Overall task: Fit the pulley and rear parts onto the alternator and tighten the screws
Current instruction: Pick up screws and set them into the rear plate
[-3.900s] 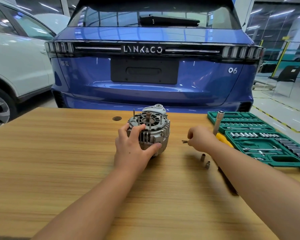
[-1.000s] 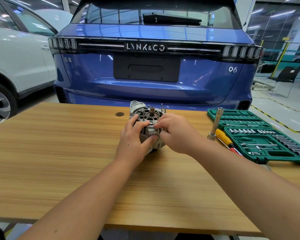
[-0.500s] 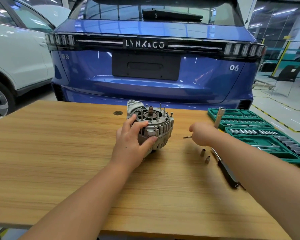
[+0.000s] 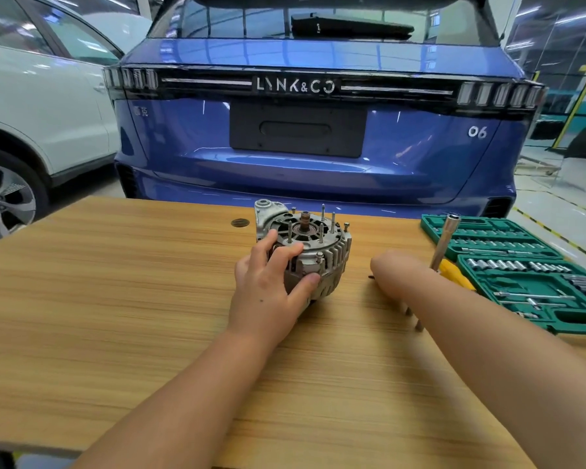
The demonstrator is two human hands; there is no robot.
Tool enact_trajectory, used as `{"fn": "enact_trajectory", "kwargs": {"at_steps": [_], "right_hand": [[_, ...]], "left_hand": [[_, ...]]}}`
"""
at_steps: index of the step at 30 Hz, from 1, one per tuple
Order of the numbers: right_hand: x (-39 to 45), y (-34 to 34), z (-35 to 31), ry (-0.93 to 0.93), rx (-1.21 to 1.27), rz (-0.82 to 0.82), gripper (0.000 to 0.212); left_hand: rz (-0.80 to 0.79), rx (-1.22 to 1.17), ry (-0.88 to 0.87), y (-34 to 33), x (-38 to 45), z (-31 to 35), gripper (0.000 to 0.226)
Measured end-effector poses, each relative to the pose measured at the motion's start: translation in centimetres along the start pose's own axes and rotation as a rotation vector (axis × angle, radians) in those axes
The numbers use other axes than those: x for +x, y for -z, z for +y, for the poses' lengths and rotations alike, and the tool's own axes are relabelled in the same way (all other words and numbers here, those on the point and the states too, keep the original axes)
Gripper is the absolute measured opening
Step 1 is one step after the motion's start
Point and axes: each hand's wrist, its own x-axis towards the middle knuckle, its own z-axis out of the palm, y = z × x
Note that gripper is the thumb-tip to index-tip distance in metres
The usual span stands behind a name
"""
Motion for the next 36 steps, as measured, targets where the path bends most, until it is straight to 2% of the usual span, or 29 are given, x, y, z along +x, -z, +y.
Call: {"fn": "enact_trajectory", "kwargs": {"at_steps": [5, 11, 14, 18, 21, 24, 27, 29, 31, 36], "right_hand": [[-1.3, 0.4, -0.2, 0.072, 0.104, 0.021, 0.024], [-3.9, 2.0, 0.5, 0.086, 0.381, 0.196, 0.024], [-5.5, 2.7, 0.8, 0.107, 0.486, 0.239, 0.018], [-7.9, 3.4, 1.6, 0.165, 0.74, 0.251, 0.016], [-9.3, 3.7, 2.2, 0.182, 0.925, 0.237, 0.016], [-10.4, 4.5, 2.8, 0.16, 1.16, 0.304, 0.013], [-11.4, 5.7, 2.8, 0.193, 1.375, 0.372, 0.017], [-12.1, 6.3, 1.9, 0.233, 1.428, 0.393, 0.016], [-12.6, 6.8, 0.6, 0.261, 1.43, 0.414, 0.013], [-13.2, 7.4, -2.3, 0.306, 1.169, 0.555, 0.009]], "left_hand": [[0.018, 0.072, 0.035, -0.5, -0.3, 0.9, 0.053], [-0.066, 0.342, 0.102, -0.3, -0.7, 3.1, 0.064], [-0.027, 0.429, 0.032, 0.2, -0.7, 3.3, 0.067], [0.046, 0.271, -0.13, 1.8, -0.8, 1.9, 0.061], [0.127, 0.277, -0.173, 3.3, 0.1, -0.1, 0.061], [0.078, 0.363, -0.128, 4.7, 1.5, -1.4, 0.068], [-0.022, 0.424, -0.16, 4.9, 2.2, -2.0, 0.067], [-0.044, 0.323, -0.167, 4.5, 2.3, -1.8, 0.063], [-0.017, 0.205, -0.1, 3.8, 2.2, -1.1, 0.06], [0.052, 0.217, -0.024, 2.6, 1.9, 0.1, 0.058]]}}
